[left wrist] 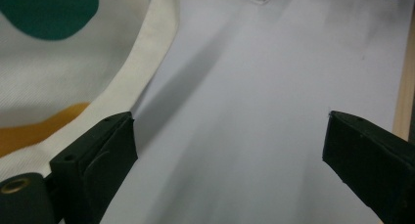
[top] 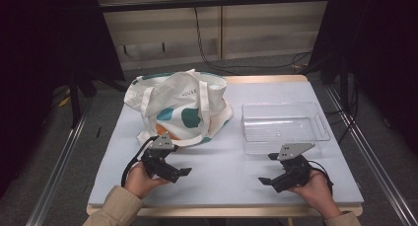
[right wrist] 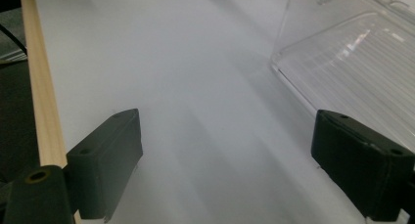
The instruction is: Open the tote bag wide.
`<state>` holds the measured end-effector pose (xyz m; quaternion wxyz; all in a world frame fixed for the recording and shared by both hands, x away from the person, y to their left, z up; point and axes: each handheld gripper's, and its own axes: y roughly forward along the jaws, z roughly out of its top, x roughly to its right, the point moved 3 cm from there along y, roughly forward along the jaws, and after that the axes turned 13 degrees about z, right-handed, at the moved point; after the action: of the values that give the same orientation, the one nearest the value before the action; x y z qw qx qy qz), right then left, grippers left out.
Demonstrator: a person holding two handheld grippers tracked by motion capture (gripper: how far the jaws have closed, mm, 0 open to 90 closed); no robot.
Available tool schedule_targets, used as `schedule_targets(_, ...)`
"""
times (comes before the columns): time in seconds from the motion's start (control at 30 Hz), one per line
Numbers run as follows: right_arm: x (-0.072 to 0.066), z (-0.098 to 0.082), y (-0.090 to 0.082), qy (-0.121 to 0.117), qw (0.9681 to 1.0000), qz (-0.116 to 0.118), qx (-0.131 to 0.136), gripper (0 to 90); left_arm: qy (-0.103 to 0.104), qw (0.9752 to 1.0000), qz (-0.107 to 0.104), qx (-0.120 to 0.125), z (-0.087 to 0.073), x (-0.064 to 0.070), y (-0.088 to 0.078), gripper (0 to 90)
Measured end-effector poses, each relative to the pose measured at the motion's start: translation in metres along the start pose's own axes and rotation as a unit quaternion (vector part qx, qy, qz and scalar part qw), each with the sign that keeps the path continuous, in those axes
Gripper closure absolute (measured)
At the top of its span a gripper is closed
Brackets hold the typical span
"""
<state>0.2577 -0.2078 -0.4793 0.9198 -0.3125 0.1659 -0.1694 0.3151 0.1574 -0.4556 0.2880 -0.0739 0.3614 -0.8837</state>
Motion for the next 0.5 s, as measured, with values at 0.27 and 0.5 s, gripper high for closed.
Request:
schedule_targets(0.27,-0.005,0.006,0.002,0.006,0.9996,0.026,0.007,14.6,-0.015,0.9998,0.002,-0.013,-0.009,-0.009,-0.012,7.1)
schedule_targets(0.5,-0.011,0.016,-0.002,0.0,0.9994,0.035,0.007,17.2,-0.027,0.9994,0.008,-0.018,-0.016,-0.021,-0.021,7.6)
